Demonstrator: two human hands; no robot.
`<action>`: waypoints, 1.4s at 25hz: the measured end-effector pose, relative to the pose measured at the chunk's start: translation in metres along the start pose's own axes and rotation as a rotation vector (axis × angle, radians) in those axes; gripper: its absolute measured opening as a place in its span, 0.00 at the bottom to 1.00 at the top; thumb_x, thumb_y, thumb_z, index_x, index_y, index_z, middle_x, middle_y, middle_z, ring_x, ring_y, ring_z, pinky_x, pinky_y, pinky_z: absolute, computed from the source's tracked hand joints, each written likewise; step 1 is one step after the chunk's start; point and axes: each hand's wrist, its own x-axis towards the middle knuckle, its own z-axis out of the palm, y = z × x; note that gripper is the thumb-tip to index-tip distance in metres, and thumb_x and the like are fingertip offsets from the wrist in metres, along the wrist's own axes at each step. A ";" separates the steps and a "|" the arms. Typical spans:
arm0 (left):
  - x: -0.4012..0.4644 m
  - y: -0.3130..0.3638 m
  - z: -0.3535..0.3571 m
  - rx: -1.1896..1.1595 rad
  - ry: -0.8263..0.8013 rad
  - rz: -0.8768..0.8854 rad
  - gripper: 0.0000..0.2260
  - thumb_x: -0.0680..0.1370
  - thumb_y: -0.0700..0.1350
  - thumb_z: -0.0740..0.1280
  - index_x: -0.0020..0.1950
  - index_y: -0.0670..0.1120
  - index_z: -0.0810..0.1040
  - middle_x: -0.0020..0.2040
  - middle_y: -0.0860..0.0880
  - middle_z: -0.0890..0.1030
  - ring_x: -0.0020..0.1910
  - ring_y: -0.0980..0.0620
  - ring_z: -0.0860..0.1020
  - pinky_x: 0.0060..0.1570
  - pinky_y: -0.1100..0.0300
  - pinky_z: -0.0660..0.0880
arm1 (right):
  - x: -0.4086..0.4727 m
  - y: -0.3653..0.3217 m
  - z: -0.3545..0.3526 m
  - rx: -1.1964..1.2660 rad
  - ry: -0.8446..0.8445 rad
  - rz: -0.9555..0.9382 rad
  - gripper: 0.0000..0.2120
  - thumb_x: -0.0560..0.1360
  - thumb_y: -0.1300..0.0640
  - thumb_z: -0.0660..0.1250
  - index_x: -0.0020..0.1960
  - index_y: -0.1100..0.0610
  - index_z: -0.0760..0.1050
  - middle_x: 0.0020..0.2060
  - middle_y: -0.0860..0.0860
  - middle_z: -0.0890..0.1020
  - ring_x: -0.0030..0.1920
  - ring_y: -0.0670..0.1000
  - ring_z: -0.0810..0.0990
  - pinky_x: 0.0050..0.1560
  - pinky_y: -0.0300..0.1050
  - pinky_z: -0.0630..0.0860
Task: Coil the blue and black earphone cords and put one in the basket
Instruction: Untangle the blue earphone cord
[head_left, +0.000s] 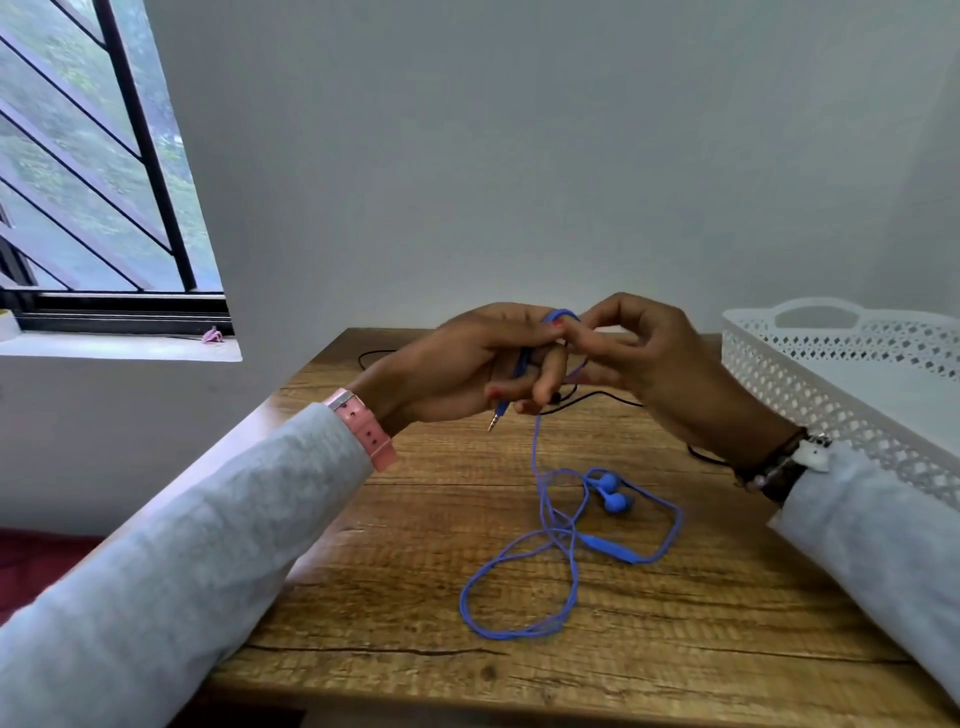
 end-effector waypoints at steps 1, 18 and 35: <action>0.000 0.000 0.000 -0.064 0.014 0.037 0.14 0.80 0.40 0.51 0.56 0.37 0.73 0.31 0.47 0.80 0.20 0.58 0.68 0.30 0.64 0.72 | -0.002 0.003 0.006 0.099 -0.043 0.052 0.07 0.73 0.67 0.67 0.50 0.67 0.72 0.48 0.70 0.76 0.51 0.66 0.80 0.53 0.59 0.80; 0.007 -0.001 -0.012 -0.034 0.657 0.238 0.19 0.80 0.32 0.52 0.71 0.39 0.57 0.56 0.41 0.79 0.55 0.45 0.80 0.60 0.55 0.75 | -0.018 -0.001 0.027 0.052 -0.217 0.218 0.05 0.73 0.65 0.66 0.40 0.60 0.78 0.39 0.53 0.82 0.41 0.49 0.80 0.47 0.43 0.80; -0.002 -0.009 -0.009 0.639 0.224 -0.157 0.25 0.83 0.52 0.47 0.55 0.38 0.78 0.28 0.44 0.74 0.21 0.55 0.63 0.27 0.63 0.64 | -0.003 -0.020 -0.008 0.034 -0.066 0.045 0.08 0.73 0.59 0.66 0.45 0.65 0.79 0.20 0.44 0.69 0.19 0.43 0.58 0.18 0.33 0.55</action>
